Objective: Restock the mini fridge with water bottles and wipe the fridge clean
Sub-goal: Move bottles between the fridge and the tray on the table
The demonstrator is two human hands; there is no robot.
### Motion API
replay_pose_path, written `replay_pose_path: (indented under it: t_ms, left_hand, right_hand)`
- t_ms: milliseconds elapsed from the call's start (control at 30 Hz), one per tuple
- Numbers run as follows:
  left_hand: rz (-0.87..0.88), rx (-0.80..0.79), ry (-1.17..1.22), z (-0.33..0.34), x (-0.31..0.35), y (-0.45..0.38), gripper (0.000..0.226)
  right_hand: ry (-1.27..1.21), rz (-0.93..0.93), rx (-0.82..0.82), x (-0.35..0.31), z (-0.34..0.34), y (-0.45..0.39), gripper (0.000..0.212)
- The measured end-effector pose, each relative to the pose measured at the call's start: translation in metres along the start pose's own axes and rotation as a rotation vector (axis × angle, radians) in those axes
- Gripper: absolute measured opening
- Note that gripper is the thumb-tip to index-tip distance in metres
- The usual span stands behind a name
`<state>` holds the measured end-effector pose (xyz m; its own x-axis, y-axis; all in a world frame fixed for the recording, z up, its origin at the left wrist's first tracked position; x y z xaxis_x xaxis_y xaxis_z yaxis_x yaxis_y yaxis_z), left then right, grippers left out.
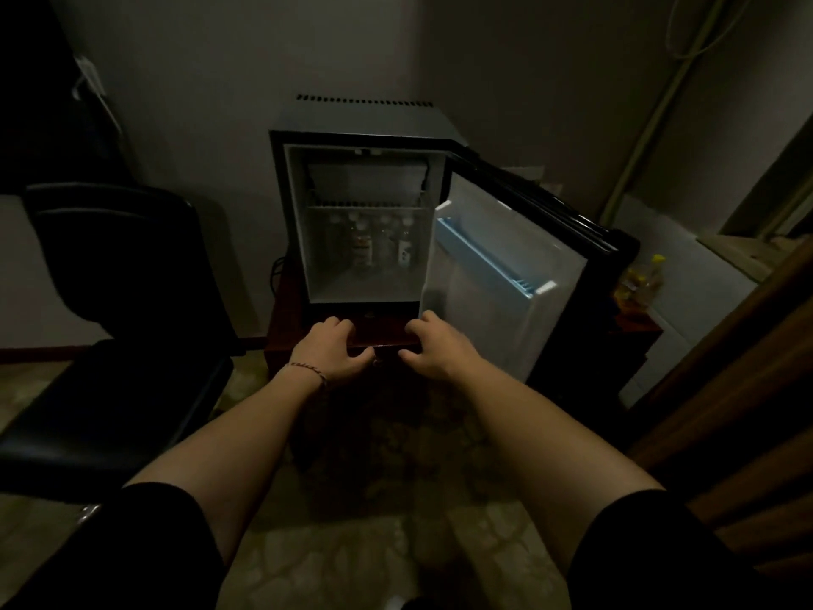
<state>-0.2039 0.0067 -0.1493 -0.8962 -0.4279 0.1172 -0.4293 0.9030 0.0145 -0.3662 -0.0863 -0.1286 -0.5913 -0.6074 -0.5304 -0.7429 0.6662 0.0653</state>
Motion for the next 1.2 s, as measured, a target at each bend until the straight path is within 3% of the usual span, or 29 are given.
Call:
replay_pose_path:
  t_ms: [567,900,1067,1200]
  left_hand:
    - [-0.076,-0.041,0.019,0.001,-0.049,-0.156,0.063]
    - [0.053,-0.068,-0.040,0.000,-0.094,-0.267,0.076]
    - [0.047,-0.186,-0.080,0.011,-0.113,-0.316,0.069]
    - [0.075,-0.193,0.001,0.026,-0.121,-0.345,0.082]
  right_hand:
    - [0.042,0.010,-0.045,0.017,0.000,-0.184,0.048]
    - [0.034,0.110,0.018,0.018,0.006,-0.290,0.048]
    - [0.038,0.168,-0.007,0.021,0.011,-0.338,0.047]
    - [-0.012,0.249,-0.043,0.035,0.026,-0.378,0.041]
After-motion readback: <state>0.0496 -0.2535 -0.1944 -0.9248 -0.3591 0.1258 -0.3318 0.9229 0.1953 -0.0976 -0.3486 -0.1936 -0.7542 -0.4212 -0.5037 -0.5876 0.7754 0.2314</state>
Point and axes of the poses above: each hand's wrist, its own y-axis away from the middle knuckle, its own z-axis out of the palm, x = y × z, the point moved 6 cm from there along -y, towards the middle knuckle, and after that the axes turned 13 degrees about -y, right-handed, at the moved point
